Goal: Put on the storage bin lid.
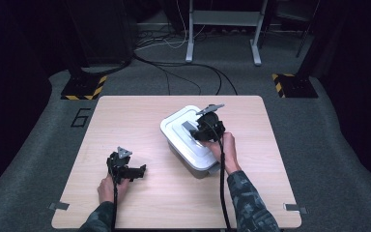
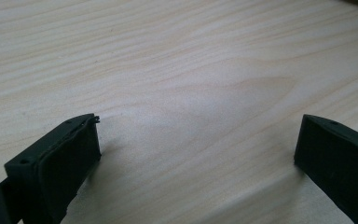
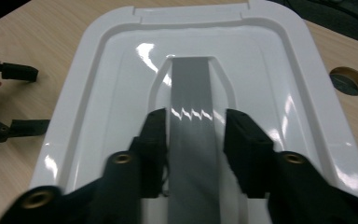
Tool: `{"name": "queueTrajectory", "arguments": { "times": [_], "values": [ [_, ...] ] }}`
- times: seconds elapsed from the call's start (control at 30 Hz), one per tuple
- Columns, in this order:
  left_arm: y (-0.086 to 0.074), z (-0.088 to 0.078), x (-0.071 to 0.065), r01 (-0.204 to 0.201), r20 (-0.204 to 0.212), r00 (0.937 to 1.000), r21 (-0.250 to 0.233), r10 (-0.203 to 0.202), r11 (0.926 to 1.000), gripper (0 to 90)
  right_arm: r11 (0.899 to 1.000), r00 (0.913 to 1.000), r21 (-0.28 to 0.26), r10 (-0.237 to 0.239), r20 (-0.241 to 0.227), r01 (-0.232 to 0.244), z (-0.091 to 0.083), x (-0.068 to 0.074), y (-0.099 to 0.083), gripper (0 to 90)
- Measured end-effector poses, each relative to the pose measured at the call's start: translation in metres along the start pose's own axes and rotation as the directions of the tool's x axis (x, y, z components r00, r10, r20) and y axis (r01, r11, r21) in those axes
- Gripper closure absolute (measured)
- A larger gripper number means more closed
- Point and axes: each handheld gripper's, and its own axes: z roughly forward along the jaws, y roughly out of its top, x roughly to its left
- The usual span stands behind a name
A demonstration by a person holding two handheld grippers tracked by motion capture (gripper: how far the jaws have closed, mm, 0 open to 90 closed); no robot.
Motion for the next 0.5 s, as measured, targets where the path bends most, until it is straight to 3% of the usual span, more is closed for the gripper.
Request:
{"name": "queueTrajectory", "arguments": {
  "times": [0.13, 0.27, 0.4, 0.5],
  "values": [
    [0.0, 0.0, 0.0, 0.0, 0.0, 1.0, 0.0, 0.0, 1.0, 0.0, 0.999, 0.9997, -0.03, 0.025, -0.006, -0.025, -0.009, -0.003, 0.001, 38.6],
    [0.0, 0.0, 0.0, 0.0, 0.0, 1.0, 0.0, 0.0, 1.0, 0.0, 0.998, 0.9999, -0.058, 0.015, -0.005, -0.015, -0.024, -0.005, -0.003, 24.9],
    [0.0, 0.0, 0.0, -0.002, 0.0, 1.0, 0.005, 0.002, 1.0, 0.0, 0.997, 0.9998, -0.071, 0.017, 0.004, -0.017, -0.041, -0.008, -0.011, 15.0],
    [0.0, 0.0, 0.0, -0.001, -0.001, 1.0, -0.001, 0.001, 1.0, 0.0, 0.996, 0.9997, -0.088, 0.015, 0.02, -0.013, -0.055, -0.011, -0.022, 13.3]
  ]
}}
